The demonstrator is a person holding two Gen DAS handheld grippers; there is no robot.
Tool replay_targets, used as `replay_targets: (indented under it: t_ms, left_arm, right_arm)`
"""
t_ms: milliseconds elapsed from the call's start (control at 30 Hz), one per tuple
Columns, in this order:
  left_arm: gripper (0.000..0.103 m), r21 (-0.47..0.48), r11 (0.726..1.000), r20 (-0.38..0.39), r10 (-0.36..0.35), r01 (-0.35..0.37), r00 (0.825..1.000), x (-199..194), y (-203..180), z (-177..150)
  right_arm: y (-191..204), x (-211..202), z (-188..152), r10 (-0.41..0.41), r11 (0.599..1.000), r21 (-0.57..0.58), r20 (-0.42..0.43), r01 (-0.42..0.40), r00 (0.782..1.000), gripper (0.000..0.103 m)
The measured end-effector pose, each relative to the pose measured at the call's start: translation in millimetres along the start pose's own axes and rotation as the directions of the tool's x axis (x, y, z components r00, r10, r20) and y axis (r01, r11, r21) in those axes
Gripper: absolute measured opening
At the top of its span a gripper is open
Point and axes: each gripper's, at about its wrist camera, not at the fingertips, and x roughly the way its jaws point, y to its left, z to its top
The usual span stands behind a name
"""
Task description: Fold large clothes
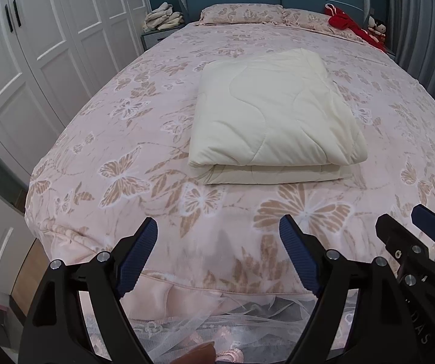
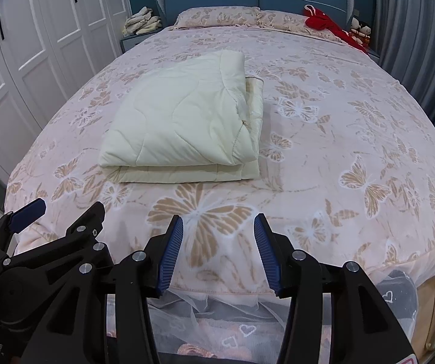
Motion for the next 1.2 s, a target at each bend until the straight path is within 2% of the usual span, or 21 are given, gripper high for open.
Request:
replay_targets:
  t_ms: [1200]
  left_arm:
    - [0.080,-0.003,1.000,0.006,0.005,-0.005,1.000,-13,0,-23]
  right_arm:
    - [0,-14,-23,-0.025,1.000,0.013,0.019,0.025,1.000,0.048]
